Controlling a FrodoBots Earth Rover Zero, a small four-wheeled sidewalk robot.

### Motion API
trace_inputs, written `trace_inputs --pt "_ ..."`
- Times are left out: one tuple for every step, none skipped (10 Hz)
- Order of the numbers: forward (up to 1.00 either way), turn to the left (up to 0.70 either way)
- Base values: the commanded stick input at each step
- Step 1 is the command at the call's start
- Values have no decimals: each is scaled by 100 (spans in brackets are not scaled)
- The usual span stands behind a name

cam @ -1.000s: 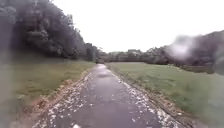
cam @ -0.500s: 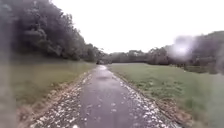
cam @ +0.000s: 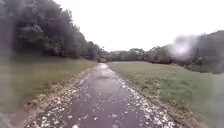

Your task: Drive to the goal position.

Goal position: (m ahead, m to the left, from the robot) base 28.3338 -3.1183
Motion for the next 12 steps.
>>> trace_inputs --pt "70 -14" --pt "70 -2" --pt "70 0" --pt "70 0" --pt "70 0" --pt "70 0" --pt "70 0" --pt "70 0" --pt "70 0" --pt "70 0" --pt "70 0" --pt "70 0"
